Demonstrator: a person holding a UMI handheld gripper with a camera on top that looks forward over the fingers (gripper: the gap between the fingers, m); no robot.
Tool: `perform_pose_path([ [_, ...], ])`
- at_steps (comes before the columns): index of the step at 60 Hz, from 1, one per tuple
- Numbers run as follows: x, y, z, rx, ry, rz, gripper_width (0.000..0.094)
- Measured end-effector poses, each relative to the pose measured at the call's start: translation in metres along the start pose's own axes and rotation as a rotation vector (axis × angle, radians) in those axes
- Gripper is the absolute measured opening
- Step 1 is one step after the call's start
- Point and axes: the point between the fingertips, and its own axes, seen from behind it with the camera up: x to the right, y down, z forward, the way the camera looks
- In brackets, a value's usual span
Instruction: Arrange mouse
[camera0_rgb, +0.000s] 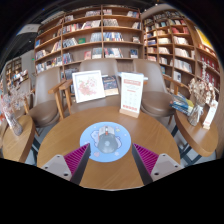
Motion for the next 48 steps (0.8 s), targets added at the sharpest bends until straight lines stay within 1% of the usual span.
perform_pose_path([
  [8, 0.007, 0.019, -0.082, 0.042, 0.006, -0.039, 0.0853],
  [14, 0.013, 0.048, -0.133, 0.050, 0.011, -0.079, 0.0855],
  [20, 0.016, 0.078, -0.171, 0.045, 0.017, -0.093, 0.0853],
  [24, 0.019, 0.098, -0.187, 0.037, 0.004, -0.103, 0.0850],
  [31, 0.019, 0.113, -0.202, 0.036, -0.009, -0.135, 0.0852],
  [48, 0.026, 0.113, -0.219, 0.071, -0.009, -0.115, 0.0851],
])
